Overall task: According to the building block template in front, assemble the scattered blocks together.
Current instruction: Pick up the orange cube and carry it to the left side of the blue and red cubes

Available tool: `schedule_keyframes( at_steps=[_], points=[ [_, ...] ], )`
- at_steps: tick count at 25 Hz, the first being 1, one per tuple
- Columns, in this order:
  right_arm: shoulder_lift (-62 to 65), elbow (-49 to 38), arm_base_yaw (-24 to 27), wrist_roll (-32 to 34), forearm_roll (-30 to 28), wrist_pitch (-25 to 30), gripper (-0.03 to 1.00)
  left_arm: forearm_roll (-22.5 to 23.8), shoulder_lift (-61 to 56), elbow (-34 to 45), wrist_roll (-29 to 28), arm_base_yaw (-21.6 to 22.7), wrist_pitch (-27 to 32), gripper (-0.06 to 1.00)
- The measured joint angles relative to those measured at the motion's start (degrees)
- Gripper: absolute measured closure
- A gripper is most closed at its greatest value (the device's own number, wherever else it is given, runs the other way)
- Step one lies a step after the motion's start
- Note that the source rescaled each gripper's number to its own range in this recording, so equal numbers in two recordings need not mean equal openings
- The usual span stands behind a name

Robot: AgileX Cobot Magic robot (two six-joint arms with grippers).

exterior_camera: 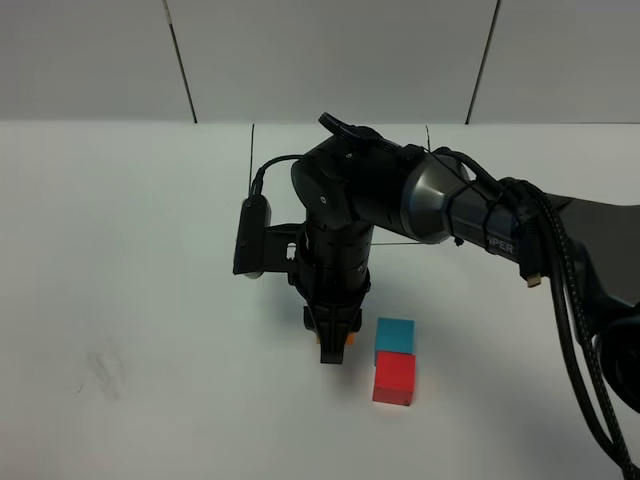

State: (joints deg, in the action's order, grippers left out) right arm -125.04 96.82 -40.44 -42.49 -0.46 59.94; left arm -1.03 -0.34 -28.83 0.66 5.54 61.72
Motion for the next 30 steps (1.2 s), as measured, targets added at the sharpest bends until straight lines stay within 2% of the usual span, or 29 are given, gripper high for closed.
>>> schedule_keyframes(
  at_steps=[11,30],
  points=[
    [-0.5,-2.8,1.9,0.0,-0.2,-1.5,0.70,0.0,0.0,0.0,0.0,0.0,0.0,0.72],
    [-0.6,-5.7,2.1,-0.4,1.5,-3.7,0.70,0.0,0.0,0.0,0.0,0.0,0.0,0.72]
  ],
)
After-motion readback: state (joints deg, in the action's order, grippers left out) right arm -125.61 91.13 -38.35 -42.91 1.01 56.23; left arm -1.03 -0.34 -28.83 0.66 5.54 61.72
